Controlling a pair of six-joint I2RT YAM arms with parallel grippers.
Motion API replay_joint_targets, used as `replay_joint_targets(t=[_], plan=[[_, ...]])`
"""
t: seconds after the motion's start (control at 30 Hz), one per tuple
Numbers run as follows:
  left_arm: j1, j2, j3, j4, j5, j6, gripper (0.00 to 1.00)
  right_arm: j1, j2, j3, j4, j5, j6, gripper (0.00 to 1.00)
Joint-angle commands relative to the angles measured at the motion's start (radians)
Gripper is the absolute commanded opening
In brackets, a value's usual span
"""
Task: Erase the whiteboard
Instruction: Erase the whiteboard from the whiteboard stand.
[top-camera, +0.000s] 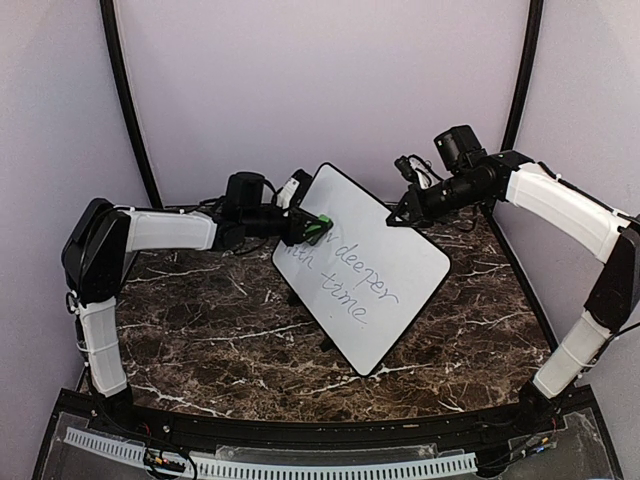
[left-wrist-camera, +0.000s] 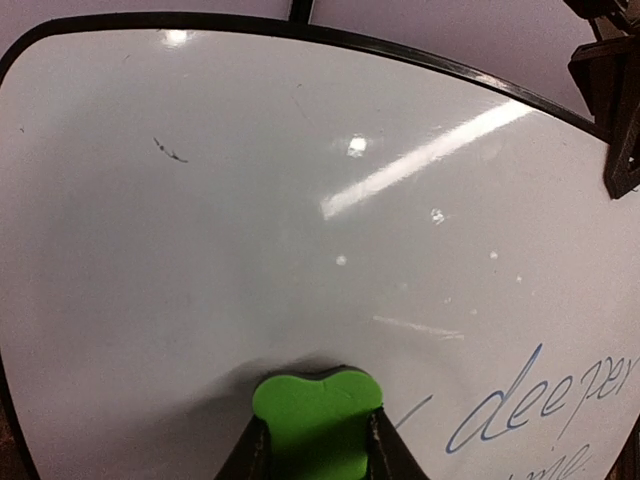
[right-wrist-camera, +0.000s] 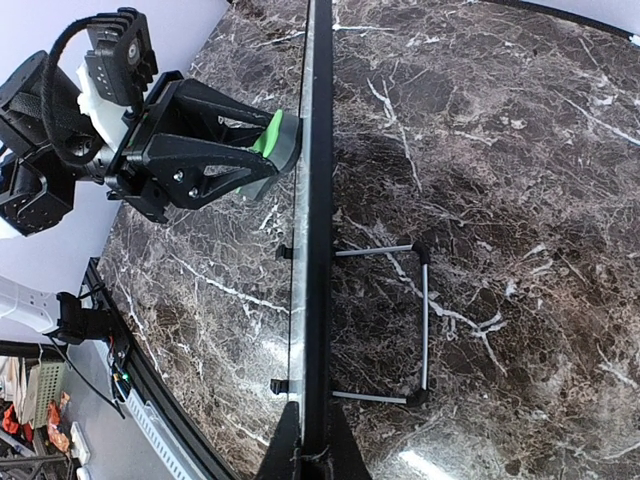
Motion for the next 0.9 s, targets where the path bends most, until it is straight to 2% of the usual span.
replay_joint_targets(t=[0.0,0.17,0.27,0.63,0.8,0.87], plan=[[-0.019,0.000,-0.088,-0.005,-0.001,-0.009,0.00,0.044,0.002,-0.005,0.018,-0.083,-0.094,0.00],[-0.021,-0.020,-0.201,0.054,-0.002,-0.034,0.00,0.044,0.007,-0.003,0.019,-0.084,-0.092,0.00],[-0.021,-0.023,-0.214,0.064,-0.001,-0.034,0.00,0.043,0.009,-0.003,0.018,-0.083,-0.092,0.00],[-0.023,0.011,0.006,-0.044,0.004,0.007,0.00,0.045,0.019,0.004,0.013,-0.081,-0.093,0.00],[-0.024,0.017,-0.003,-0.051,0.005,0.006,0.00,0.044,0.018,0.003,0.014,-0.081,-0.093,0.00],[-0.025,0.009,-0.058,-0.036,0.009,-0.004,0.00,0.044,0.020,0.003,0.015,-0.082,-0.094,0.00]])
